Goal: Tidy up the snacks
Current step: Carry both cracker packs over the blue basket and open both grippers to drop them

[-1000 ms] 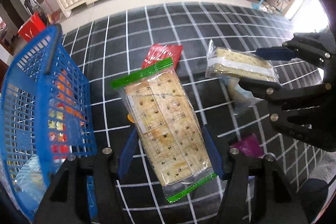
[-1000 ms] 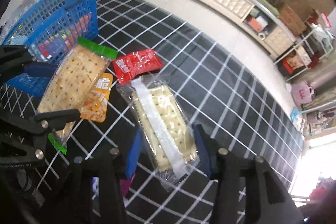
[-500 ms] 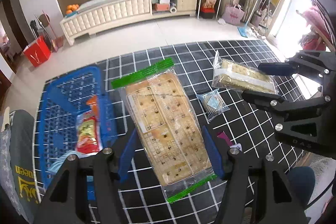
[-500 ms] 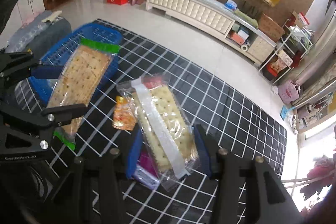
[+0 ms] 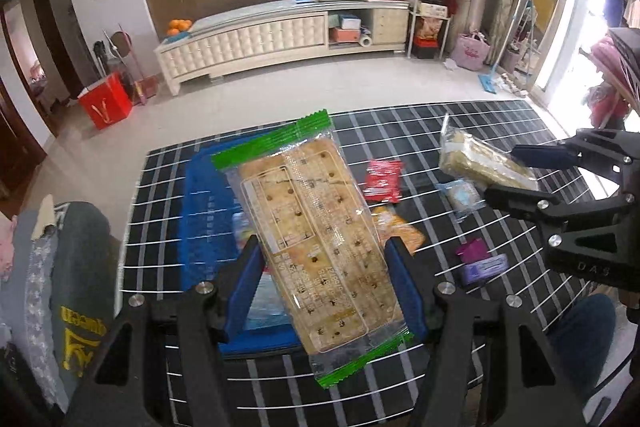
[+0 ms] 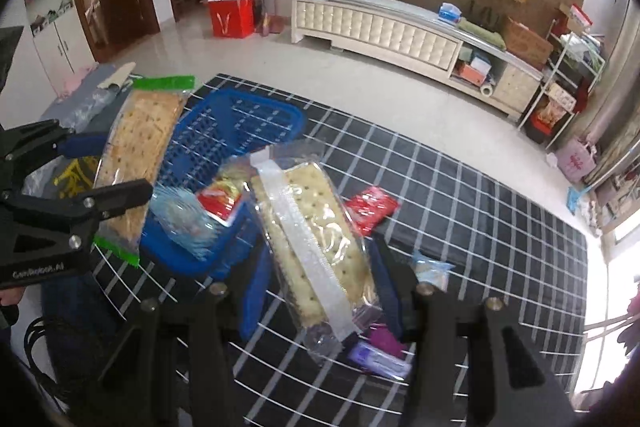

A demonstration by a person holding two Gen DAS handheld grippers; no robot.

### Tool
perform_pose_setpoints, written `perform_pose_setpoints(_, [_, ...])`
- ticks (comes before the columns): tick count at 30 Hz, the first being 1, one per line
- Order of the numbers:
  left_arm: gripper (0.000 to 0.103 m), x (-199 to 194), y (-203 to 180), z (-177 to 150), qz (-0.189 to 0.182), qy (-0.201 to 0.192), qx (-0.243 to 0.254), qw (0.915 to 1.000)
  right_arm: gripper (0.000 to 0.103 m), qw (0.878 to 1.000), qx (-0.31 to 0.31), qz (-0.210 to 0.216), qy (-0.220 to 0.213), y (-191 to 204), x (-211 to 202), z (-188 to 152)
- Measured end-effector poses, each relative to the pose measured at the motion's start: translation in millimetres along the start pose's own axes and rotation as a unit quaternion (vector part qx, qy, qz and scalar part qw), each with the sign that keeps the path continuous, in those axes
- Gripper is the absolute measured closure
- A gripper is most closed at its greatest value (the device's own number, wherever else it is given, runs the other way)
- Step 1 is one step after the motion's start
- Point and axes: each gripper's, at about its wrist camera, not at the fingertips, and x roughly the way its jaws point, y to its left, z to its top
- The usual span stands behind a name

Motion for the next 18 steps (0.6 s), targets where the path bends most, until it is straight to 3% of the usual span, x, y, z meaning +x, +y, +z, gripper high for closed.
perform_pose_setpoints(9, [0.044,21.5,54.5,-0.3,-0.002,0.028,-0.019,0.9994,0.049,1.0,0.025,0.013,0.003,25.6,31.4,14.2])
perform_pose_setpoints(18, [0.044,69.1,74.3,0.5,-0.029,0.058,-0.029,0.9974,0.049,0.998,0.061,0.005,0.024,31.7,77.8,24.1])
